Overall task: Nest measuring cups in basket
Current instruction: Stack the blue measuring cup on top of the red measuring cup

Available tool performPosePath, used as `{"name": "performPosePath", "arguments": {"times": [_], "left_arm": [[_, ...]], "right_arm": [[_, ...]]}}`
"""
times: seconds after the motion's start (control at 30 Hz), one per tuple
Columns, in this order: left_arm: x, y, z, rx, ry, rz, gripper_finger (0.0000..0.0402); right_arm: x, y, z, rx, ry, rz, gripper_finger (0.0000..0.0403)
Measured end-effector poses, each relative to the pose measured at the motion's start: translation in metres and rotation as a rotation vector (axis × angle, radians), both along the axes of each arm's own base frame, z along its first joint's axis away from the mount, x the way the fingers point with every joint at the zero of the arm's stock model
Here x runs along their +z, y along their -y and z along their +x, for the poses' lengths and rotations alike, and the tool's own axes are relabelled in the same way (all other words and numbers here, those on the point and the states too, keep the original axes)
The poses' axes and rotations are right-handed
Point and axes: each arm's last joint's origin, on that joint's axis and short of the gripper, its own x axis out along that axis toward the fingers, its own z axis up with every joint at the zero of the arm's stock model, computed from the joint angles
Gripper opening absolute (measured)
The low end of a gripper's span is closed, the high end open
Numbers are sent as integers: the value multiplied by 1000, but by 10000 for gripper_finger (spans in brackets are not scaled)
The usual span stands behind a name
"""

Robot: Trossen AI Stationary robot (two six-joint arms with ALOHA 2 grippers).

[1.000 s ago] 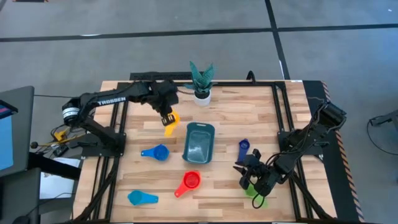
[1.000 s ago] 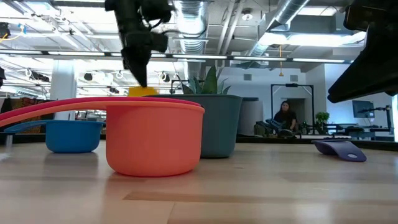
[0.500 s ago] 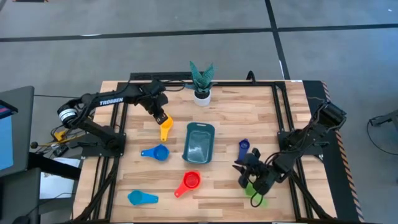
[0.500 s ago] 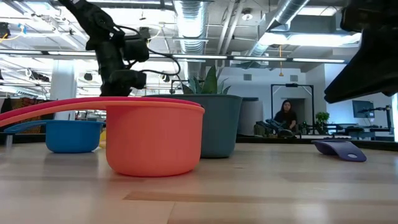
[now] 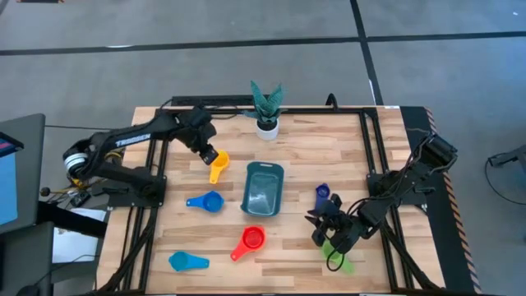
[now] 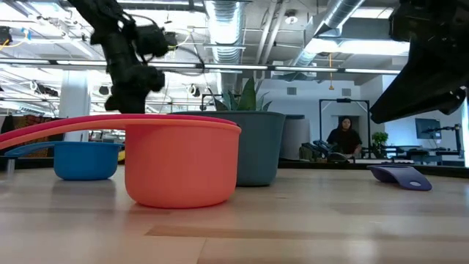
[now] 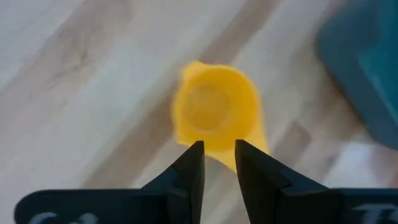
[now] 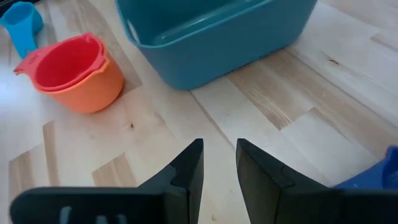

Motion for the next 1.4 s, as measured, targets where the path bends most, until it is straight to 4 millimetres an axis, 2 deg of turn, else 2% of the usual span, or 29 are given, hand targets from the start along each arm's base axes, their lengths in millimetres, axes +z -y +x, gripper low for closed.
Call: {"name": "performPosePath", "arguments": {"times": [0.2, 0.33, 0.43, 0.57, 0.8, 0.9, 1.27, 1.4], "left_arm": [[19, 52, 4, -75, 90, 22, 47], [22, 87, 11, -156, 118, 36, 41], [22, 106, 15, -207, 118, 45, 53], [18, 124, 17, -246, 95, 31, 91], [0, 136, 13, -203, -110, 107, 147], [-8, 139, 19, -206, -138, 94, 157], [-41, 144, 34, -212, -314, 63, 160], [-48, 145, 37, -197, -337, 52, 141]], "right_arm": [[3, -2, 4, 40, 20, -27, 119], [5, -1, 6, 70, 24, -61, 119], [6, 1, 10, 82, 26, -91, 119], [6, 5, 13, 74, 20, -103, 119], [5, 6, 12, 78, 7, -117, 119], [5, 6, 12, 81, 4, -121, 119], [5, 4, 12, 91, 5, -125, 119], [5, 4, 12, 91, 6, -125, 119]]}}
